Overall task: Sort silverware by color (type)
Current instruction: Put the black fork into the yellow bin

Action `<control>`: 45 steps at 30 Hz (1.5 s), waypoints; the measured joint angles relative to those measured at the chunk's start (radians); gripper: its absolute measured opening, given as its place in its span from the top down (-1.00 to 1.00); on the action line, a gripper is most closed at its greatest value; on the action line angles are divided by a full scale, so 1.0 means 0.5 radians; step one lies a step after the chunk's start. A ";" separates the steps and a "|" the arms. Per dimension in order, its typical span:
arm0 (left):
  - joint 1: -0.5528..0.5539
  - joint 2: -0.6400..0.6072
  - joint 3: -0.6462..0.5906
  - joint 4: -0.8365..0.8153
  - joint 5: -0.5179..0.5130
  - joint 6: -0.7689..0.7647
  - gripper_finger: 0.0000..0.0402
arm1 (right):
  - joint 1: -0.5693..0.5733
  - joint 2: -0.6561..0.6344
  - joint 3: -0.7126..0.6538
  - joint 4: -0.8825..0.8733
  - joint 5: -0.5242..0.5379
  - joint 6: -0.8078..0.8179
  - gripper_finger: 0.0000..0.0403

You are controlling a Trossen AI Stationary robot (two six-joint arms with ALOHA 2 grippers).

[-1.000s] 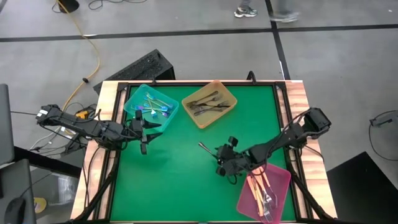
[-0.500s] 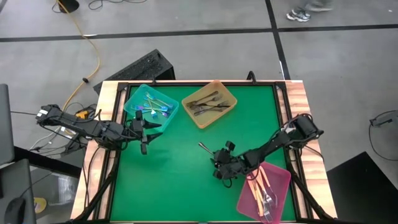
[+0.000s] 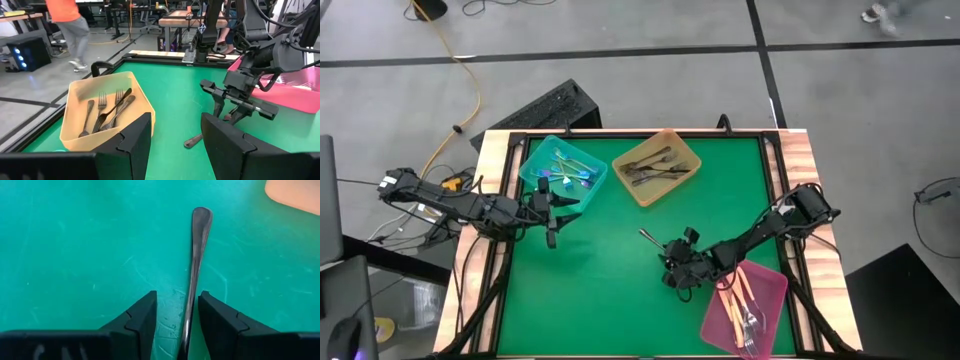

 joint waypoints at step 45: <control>0.000 0.000 0.000 0.005 -0.031 0.024 0.22 | -0.027 0.007 -0.006 0.183 -0.033 0.052 0.85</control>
